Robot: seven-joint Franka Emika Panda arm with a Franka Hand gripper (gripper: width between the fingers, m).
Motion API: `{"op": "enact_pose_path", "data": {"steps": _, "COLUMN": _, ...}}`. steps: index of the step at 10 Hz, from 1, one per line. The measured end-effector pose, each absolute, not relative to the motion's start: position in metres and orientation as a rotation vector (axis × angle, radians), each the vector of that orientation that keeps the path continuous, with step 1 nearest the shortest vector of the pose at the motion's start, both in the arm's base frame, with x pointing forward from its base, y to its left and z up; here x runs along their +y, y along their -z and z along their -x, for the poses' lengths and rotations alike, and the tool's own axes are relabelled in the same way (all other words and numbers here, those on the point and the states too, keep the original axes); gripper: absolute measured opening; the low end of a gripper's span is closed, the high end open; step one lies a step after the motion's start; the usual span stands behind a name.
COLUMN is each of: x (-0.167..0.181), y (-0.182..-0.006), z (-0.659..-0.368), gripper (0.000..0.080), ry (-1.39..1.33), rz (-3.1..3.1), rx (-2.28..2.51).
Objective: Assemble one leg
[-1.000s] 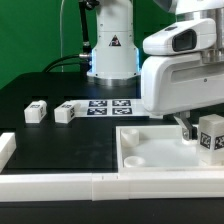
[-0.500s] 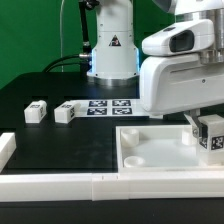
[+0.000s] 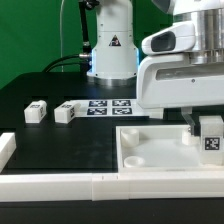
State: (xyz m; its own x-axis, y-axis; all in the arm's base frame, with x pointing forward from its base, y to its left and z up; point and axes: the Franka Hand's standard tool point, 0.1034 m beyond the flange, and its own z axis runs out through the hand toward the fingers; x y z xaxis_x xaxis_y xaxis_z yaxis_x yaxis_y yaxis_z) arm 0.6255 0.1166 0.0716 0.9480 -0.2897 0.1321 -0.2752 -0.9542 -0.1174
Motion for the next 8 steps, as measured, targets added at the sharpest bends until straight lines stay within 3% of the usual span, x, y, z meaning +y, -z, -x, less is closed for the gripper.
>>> {"op": "enact_pose_path", "data": {"steps": 4, "x": 0.1132, "y": -0.0714, "z": -0.625, "gripper": 0.0291, "ry": 0.169, "rz": 2.75, "rx": 1.221}}
{"op": "enact_pose_path", "data": {"steps": 8, "x": 0.1119, "y": -0.0712, "z": -0.6238, "gripper": 0.0291, "ry": 0.136, "rz": 2.552, "rx": 1.57}}
